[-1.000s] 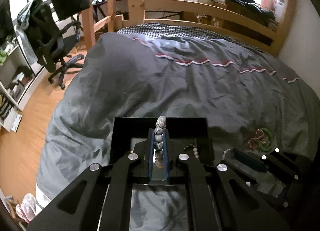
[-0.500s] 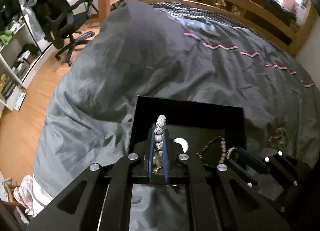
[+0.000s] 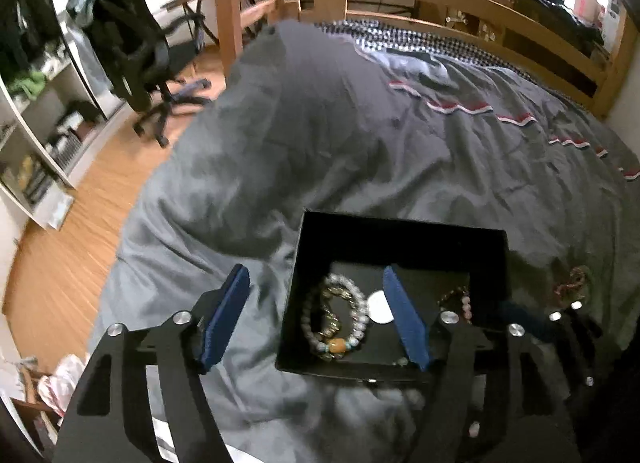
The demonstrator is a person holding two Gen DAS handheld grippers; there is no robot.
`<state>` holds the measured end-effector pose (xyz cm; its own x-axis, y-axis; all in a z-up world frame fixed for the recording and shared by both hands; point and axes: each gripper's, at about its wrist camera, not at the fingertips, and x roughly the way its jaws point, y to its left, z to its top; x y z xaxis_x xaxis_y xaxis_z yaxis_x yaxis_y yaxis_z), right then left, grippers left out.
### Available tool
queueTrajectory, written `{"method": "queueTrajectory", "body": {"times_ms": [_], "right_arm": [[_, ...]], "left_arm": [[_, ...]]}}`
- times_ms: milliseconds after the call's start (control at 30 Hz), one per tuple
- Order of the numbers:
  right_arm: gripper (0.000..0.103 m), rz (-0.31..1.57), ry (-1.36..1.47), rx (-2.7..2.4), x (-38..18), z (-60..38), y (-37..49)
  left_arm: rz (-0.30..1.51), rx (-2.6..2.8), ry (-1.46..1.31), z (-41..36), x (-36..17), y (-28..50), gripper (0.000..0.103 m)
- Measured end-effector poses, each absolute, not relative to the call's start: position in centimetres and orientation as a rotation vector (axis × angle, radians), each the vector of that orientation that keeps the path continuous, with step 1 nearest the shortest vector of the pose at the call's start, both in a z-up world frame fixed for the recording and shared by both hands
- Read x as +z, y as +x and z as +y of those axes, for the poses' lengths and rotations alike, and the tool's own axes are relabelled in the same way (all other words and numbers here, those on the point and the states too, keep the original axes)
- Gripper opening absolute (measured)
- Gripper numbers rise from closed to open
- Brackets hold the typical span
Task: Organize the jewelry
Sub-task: 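Carry the bracelet and ring into the black box and release them, then grasp the pink beaded bracelet with the left tool while the right tool grasps the green jade bangle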
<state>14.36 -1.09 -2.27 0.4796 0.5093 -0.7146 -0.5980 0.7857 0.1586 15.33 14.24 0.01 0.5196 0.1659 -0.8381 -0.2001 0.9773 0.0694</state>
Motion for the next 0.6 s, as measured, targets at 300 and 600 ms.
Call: {"method": "queueTrajectory", "body": {"times_ms": [300,600], "right_arm": [[0.099,0.764,-0.119,0.585,-1.5,-2.6,14.8],[0.099,0.703,-0.126,0.492,0.1,-6.5,15.5]], "left_arm": [[0.901,0.186,-0.052,13.8,1.6,14.8,0.097],[0.822,0.077,-0.052,11.9,2.5,14.2,0.097]]}}
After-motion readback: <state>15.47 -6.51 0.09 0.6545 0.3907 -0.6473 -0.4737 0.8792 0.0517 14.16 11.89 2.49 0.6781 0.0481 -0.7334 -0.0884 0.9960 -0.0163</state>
